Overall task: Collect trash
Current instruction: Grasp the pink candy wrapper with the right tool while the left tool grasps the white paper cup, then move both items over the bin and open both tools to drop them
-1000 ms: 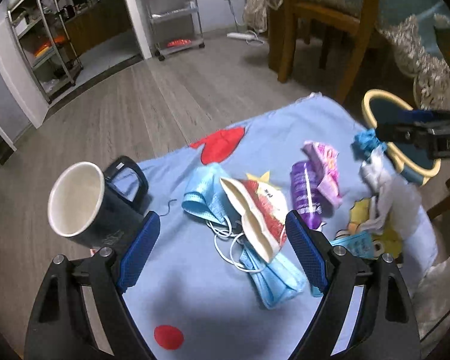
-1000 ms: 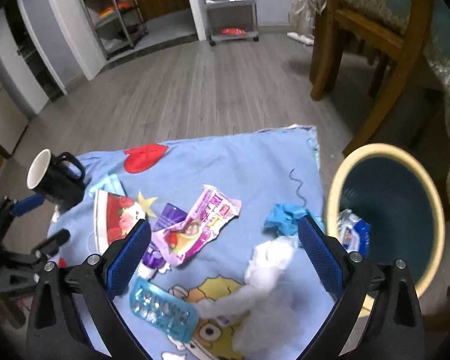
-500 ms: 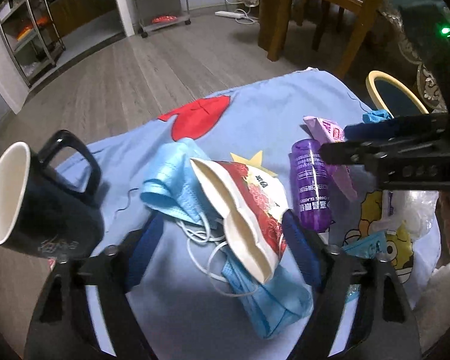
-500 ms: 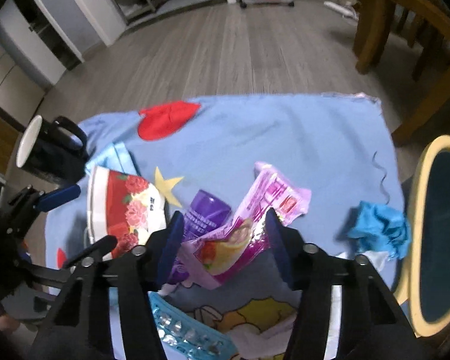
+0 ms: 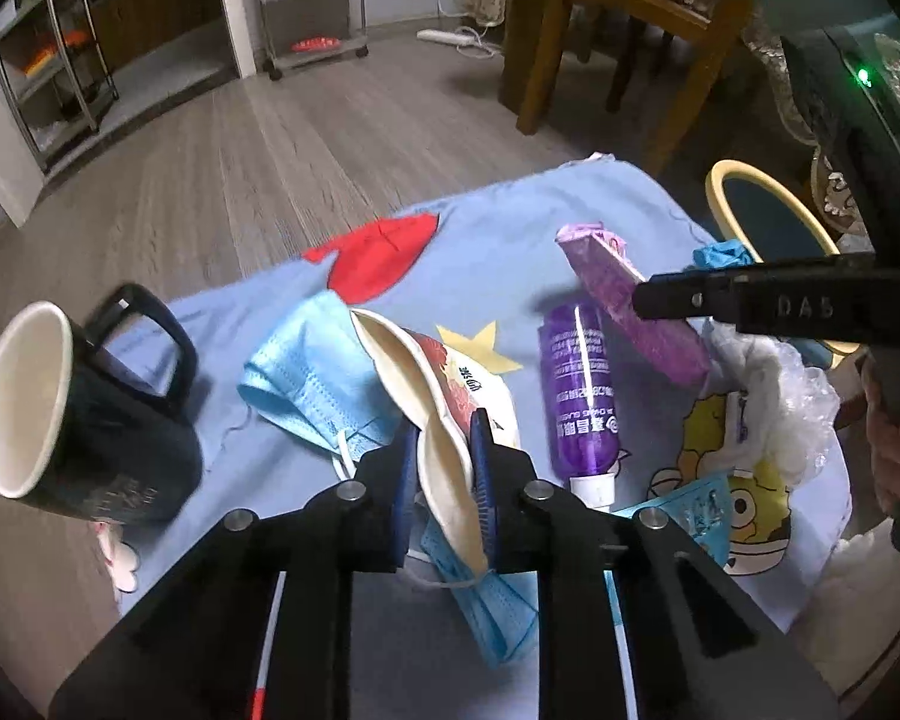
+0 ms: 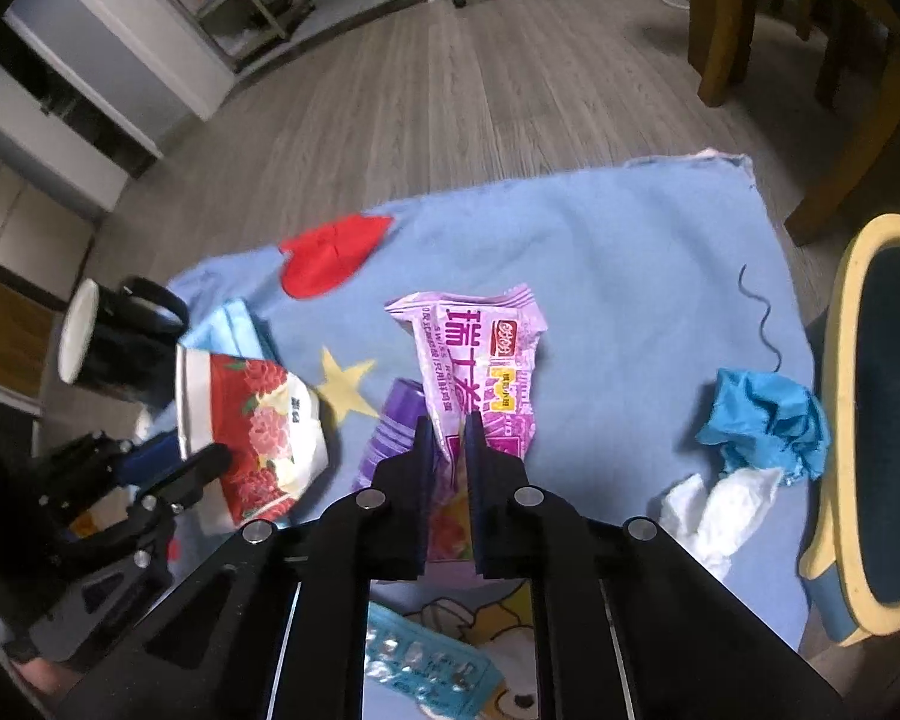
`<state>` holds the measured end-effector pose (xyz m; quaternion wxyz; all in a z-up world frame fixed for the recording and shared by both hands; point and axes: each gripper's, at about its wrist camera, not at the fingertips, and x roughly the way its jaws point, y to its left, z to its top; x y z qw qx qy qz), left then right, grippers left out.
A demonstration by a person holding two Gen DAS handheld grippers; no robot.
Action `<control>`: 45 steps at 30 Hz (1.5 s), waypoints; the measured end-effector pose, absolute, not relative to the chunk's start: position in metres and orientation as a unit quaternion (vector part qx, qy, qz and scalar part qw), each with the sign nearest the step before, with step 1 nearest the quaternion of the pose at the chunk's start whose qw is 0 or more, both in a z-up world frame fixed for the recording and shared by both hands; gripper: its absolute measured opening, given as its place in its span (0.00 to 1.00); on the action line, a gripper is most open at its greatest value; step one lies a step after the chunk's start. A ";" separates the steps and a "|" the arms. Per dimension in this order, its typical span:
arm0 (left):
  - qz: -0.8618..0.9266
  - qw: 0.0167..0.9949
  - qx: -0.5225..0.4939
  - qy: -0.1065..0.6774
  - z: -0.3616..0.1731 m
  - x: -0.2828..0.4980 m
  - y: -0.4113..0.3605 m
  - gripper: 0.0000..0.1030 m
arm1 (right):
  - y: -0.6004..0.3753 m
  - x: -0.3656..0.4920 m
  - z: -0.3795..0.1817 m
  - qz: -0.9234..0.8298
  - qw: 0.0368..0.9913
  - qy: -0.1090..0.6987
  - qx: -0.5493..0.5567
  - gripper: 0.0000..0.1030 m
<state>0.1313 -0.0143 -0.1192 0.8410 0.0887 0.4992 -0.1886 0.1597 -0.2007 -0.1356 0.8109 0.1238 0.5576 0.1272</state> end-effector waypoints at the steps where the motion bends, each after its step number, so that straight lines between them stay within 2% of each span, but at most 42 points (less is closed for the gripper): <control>1: -0.189 0.842 0.088 0.497 -0.116 0.130 -0.014 0.15 | -0.203 0.159 -0.131 0.128 0.813 0.554 0.125 0.11; 16: -0.175 0.881 0.122 0.421 -0.038 0.095 -0.028 0.15 | -0.240 0.108 -0.029 0.142 0.861 0.477 0.103 0.11; 25: -0.230 0.884 0.147 0.380 -0.001 0.071 -0.085 0.15 | -0.307 0.075 0.014 0.110 0.901 0.413 0.075 0.11; 30: -0.273 0.873 0.155 0.372 0.006 0.068 -0.130 0.15 | -0.365 0.068 0.004 0.059 0.910 0.398 0.100 0.11; 36: -0.313 0.855 0.160 0.380 0.001 0.072 -0.179 0.15 | -0.430 0.079 -0.039 0.000 0.892 0.418 0.170 0.11; 45: -0.342 0.829 0.181 0.404 -0.030 0.089 -0.237 0.15 | -0.479 0.074 -0.098 -0.034 0.857 0.448 0.252 0.11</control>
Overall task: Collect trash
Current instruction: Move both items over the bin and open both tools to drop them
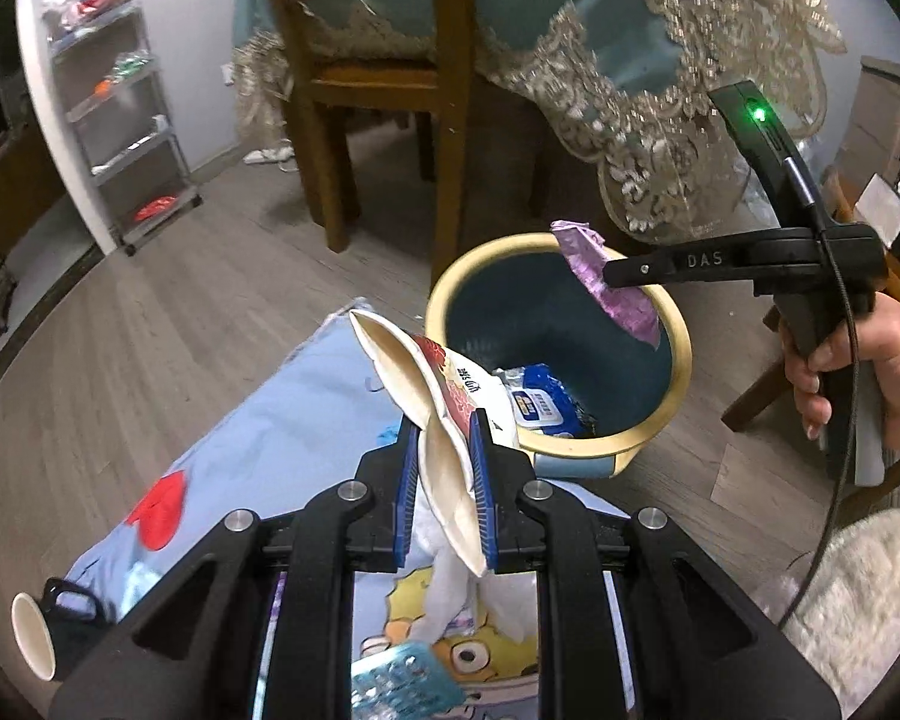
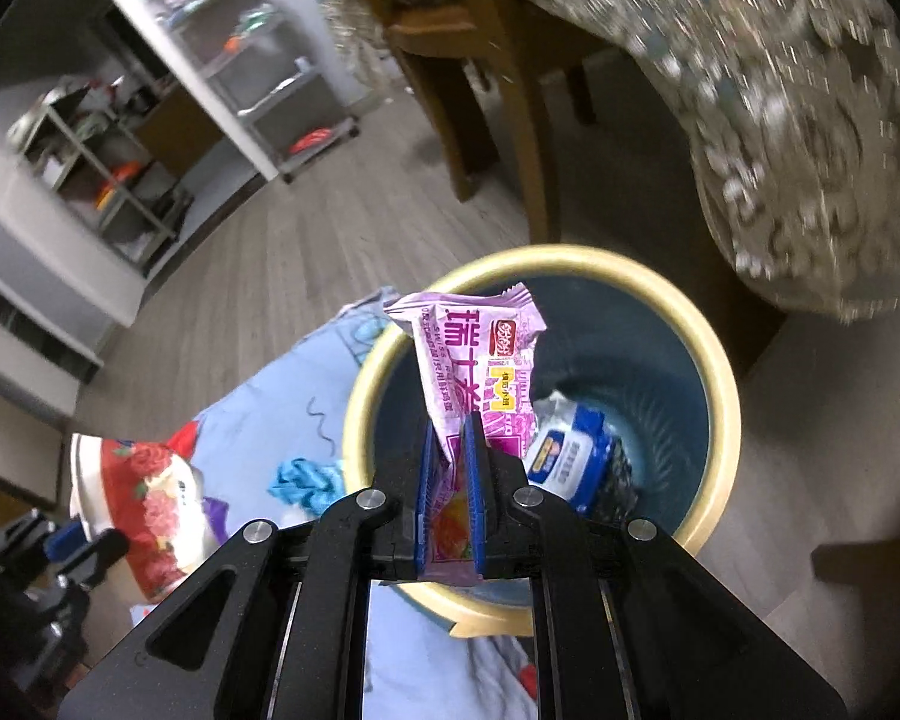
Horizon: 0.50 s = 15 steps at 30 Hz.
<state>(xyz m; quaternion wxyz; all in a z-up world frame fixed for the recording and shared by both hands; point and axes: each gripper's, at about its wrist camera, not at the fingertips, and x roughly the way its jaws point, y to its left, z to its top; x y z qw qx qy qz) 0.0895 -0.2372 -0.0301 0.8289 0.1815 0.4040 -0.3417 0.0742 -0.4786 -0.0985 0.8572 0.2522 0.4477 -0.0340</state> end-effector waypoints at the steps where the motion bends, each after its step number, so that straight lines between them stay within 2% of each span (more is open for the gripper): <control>1: -0.344 0.825 0.182 0.409 -0.036 0.092 -0.244 0.16 | -0.481 0.074 -0.104 -0.034 0.854 0.450 0.259 0.11; 10: -0.369 0.806 0.198 0.418 -0.058 0.106 -0.296 0.16 | -0.497 0.070 -0.124 -0.074 0.834 0.463 0.291 0.11; 12: -0.373 0.814 0.192 0.402 -0.051 0.109 -0.301 0.19 | -0.499 0.069 -0.122 -0.082 0.837 0.456 0.290 0.12; 13: -0.373 0.817 0.188 0.397 -0.048 0.110 -0.302 0.25 | -0.500 0.067 -0.121 -0.086 0.839 0.453 0.288 0.15; 14: -0.369 0.824 0.179 0.390 -0.043 0.111 -0.302 0.39 | -0.501 0.066 -0.120 -0.092 0.841 0.452 0.285 0.23; 15: -0.365 0.828 0.174 0.388 -0.040 0.112 -0.301 0.48 | -0.502 0.065 -0.119 -0.096 0.841 0.450 0.285 0.28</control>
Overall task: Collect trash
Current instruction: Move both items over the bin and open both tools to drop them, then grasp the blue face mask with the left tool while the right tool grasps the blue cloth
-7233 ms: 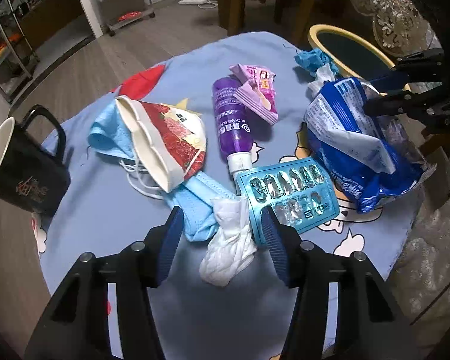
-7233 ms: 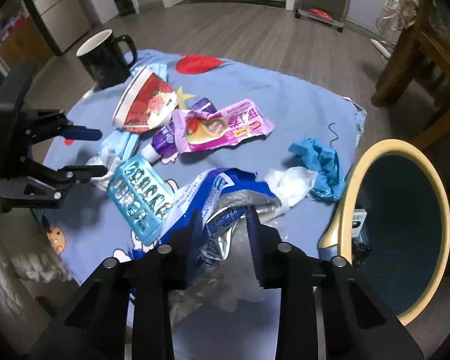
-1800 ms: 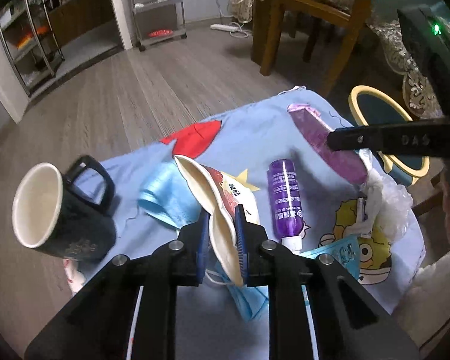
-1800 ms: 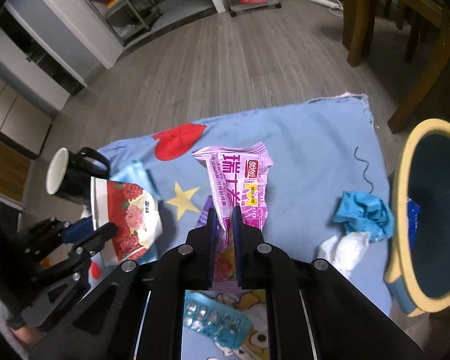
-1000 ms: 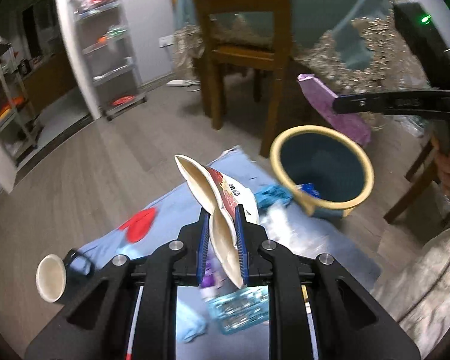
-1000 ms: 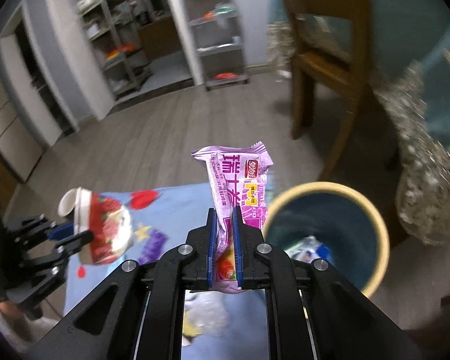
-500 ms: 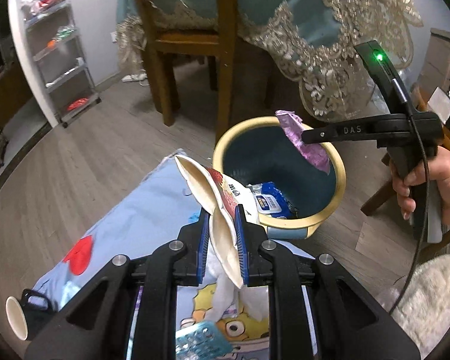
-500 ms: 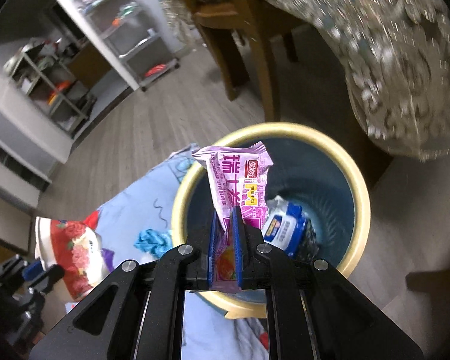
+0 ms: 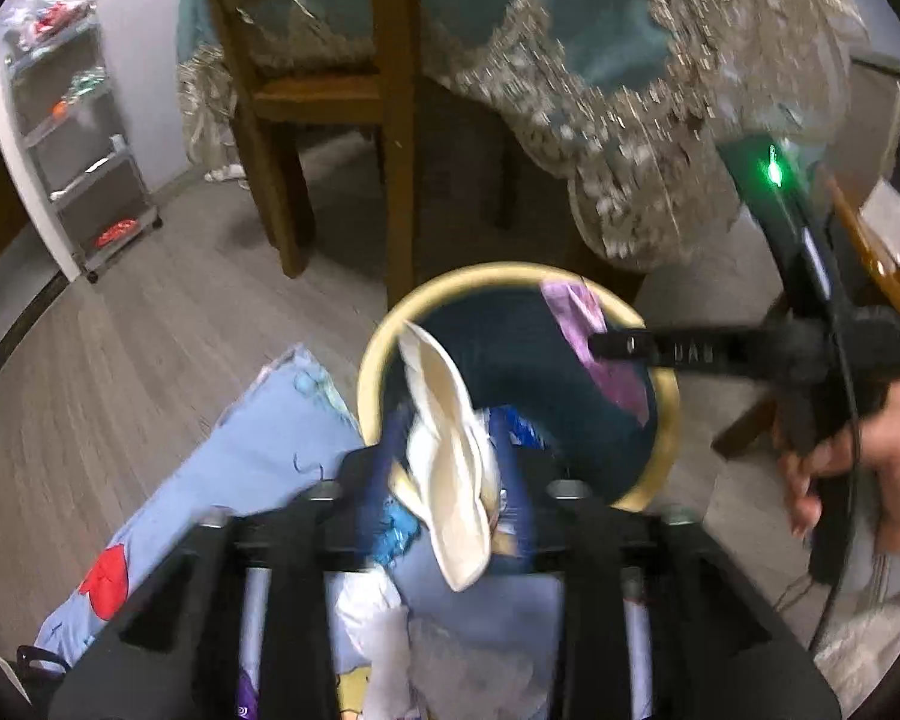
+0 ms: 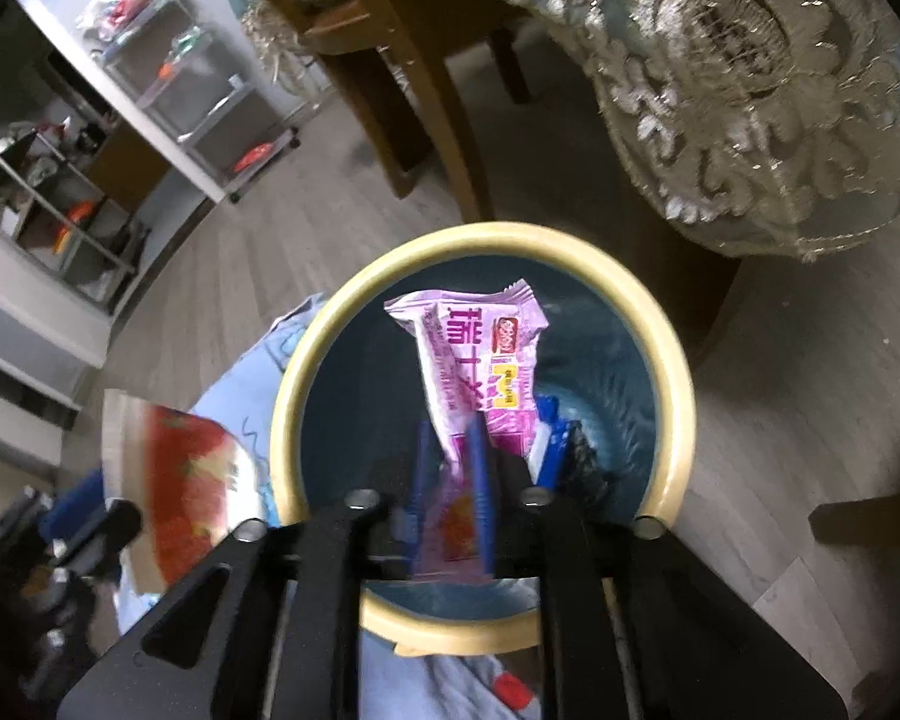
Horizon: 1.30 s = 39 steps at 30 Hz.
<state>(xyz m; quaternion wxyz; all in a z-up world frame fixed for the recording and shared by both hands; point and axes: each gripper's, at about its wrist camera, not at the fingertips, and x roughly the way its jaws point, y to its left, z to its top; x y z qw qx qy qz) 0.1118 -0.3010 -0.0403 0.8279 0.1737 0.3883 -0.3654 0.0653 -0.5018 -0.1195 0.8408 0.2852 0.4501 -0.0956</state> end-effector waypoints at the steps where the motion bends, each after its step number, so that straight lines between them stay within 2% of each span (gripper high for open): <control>1: -0.362 0.831 0.170 0.386 -0.038 0.112 -0.299 0.59 | -0.503 0.065 -0.120 -0.097 0.841 0.449 0.286 0.40; 2: -0.363 0.833 0.165 0.384 -0.037 0.113 -0.297 0.60 | -0.503 0.065 -0.120 -0.098 0.840 0.449 0.287 0.48; 7: -0.344 0.834 0.170 0.396 -0.044 0.115 -0.284 0.63 | -0.502 0.068 -0.118 -0.094 0.842 0.448 0.285 0.64; 16: -0.320 0.842 0.166 0.402 -0.044 0.113 -0.243 0.63 | -0.493 0.073 -0.112 -0.091 0.849 0.447 0.266 0.77; 20: -0.302 0.850 0.179 0.392 -0.037 0.108 -0.211 0.68 | -0.488 0.073 -0.108 -0.084 0.853 0.446 0.256 0.87; 26: -0.261 0.862 0.180 0.396 -0.029 0.106 -0.147 0.69 | -0.462 0.081 -0.083 -0.060 0.867 0.434 0.237 0.87; 33: -0.212 0.879 0.151 0.399 -0.016 0.107 -0.078 0.70 | -0.407 0.096 -0.018 -0.024 0.905 0.385 0.180 0.90; 39: -0.182 0.886 0.136 0.403 -0.020 0.103 -0.042 0.70 | -0.368 0.111 -0.007 0.004 0.904 0.379 0.197 0.91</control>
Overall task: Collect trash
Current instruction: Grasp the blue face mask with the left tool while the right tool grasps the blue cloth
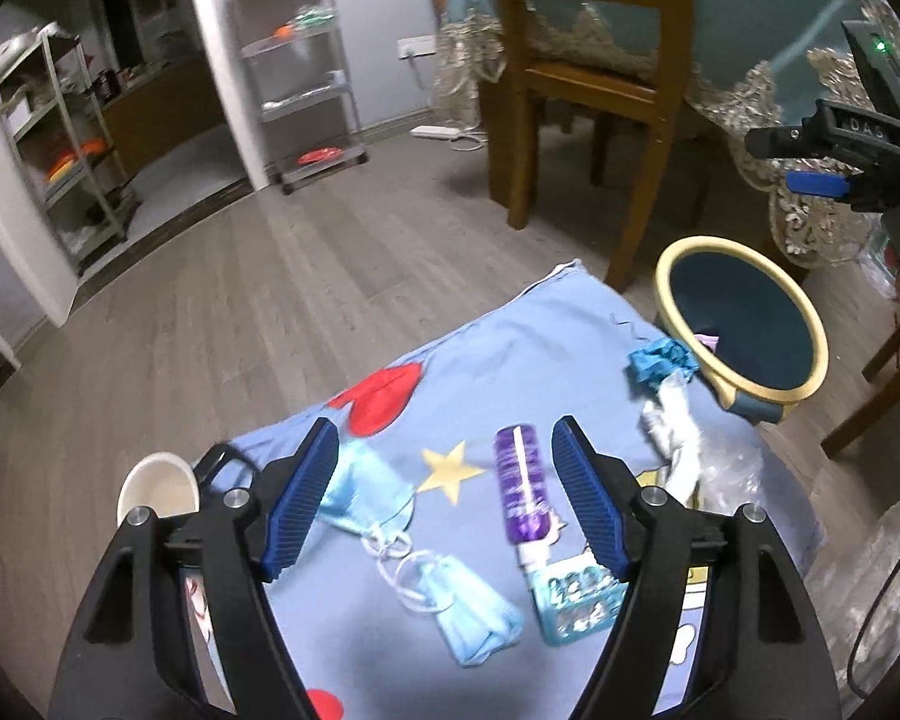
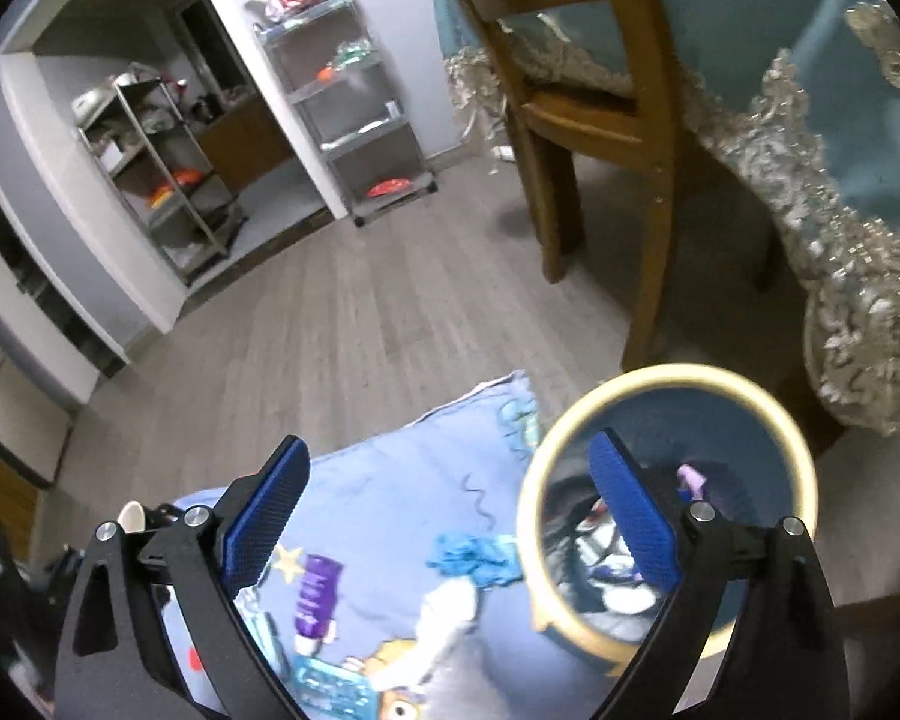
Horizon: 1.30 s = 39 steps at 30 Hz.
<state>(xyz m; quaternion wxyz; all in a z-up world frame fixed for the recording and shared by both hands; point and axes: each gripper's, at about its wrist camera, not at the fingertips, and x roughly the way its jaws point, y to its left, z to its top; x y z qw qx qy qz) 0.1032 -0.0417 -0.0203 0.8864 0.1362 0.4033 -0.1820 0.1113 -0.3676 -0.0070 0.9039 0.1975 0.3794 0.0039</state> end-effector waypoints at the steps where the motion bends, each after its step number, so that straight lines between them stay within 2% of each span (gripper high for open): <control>1: -0.178 0.887 0.134 0.404 -0.022 0.102 -0.037 0.71 | -0.363 0.115 -0.010 0.005 0.901 0.385 0.198 0.91; 6: -0.159 0.886 0.121 0.419 -0.040 0.104 -0.015 0.73 | -0.346 0.128 -0.043 0.001 0.877 0.433 0.209 0.91; 12: -0.142 0.879 0.092 0.445 -0.062 0.114 0.006 0.74 | -0.357 0.138 -0.076 -0.014 0.863 0.476 0.169 0.91; 18: -0.142 0.861 0.109 0.477 -0.094 0.127 0.003 0.74 | -0.363 0.143 -0.093 -0.009 0.855 0.489 0.172 0.91; 27: -0.121 0.850 0.093 0.504 -0.128 0.156 0.005 0.74 | -0.317 0.171 -0.119 0.055 0.841 0.527 0.109 0.91; 30: -0.111 0.846 0.086 0.514 -0.139 0.165 0.008 0.75 | -0.302 0.178 -0.138 0.065 0.826 0.554 0.084 0.88; 32: -0.107 0.844 0.084 0.519 -0.145 0.170 0.009 0.75 | -0.294 0.179 -0.147 0.070 0.817 0.568 0.065 0.82; 39: -0.102 0.835 0.085 0.534 -0.163 0.183 0.006 0.75 | -0.276 0.178 -0.165 0.077 0.802 0.592 0.003 0.80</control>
